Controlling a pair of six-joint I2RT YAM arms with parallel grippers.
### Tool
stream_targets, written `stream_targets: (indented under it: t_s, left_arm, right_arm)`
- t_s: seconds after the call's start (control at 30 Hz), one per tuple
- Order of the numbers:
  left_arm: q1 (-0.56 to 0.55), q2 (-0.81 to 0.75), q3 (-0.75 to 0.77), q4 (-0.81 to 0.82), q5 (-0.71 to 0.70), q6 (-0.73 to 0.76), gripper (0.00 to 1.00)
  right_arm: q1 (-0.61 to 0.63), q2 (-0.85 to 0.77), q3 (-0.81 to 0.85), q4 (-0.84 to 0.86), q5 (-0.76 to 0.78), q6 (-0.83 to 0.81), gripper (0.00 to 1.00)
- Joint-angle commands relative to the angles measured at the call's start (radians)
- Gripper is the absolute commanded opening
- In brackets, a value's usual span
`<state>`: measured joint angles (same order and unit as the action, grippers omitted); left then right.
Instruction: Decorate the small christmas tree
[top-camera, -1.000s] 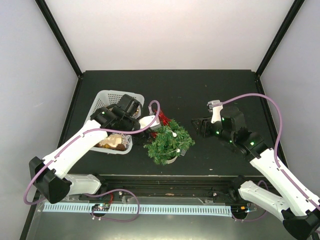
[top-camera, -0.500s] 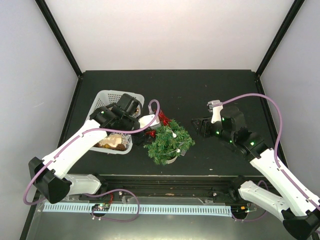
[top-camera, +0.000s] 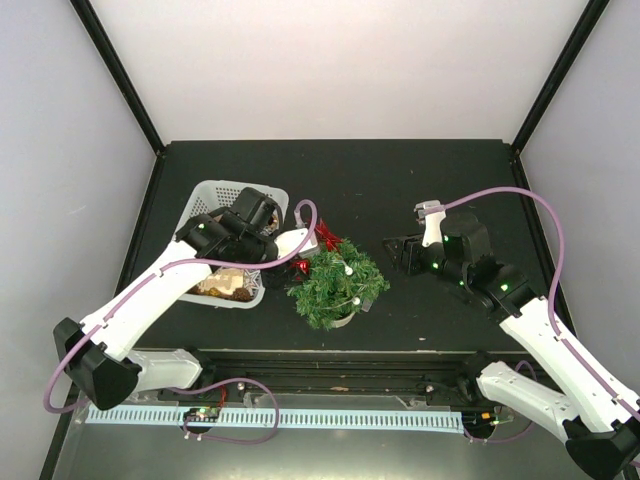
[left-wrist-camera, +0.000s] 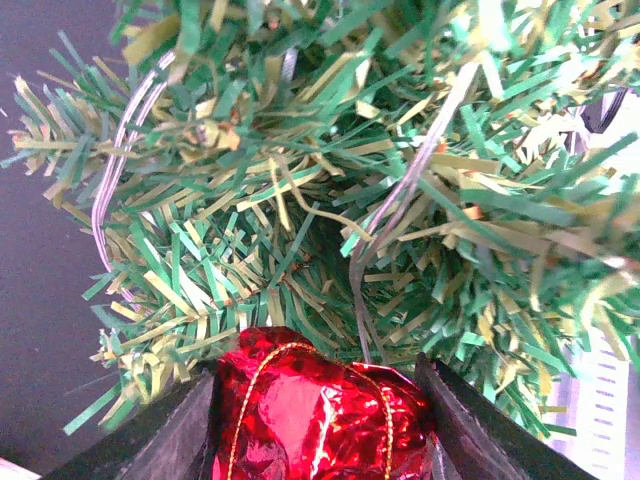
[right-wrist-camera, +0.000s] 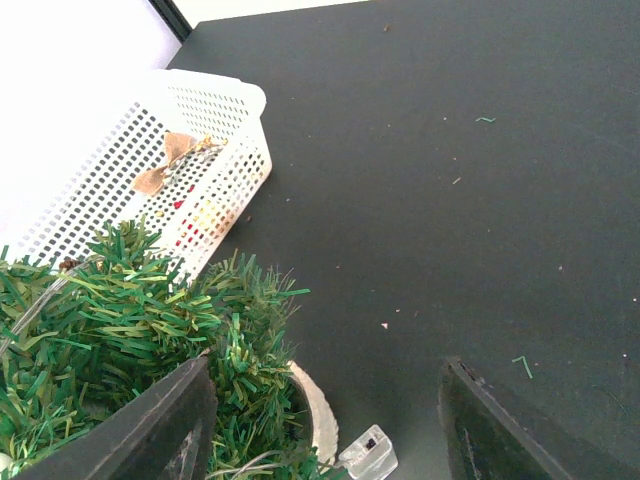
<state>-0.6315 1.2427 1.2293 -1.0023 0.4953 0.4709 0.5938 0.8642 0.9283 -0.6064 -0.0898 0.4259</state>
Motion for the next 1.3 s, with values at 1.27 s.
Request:
stream_targets:
  t_s: [1.27]
  left_arm:
    - [-0.018, 0.045, 0.007, -0.013, 0.075, 0.029, 0.49]
  right_arm:
    - [-0.004, -0.015, -0.003, 0.025, -0.016, -0.012, 0.62]
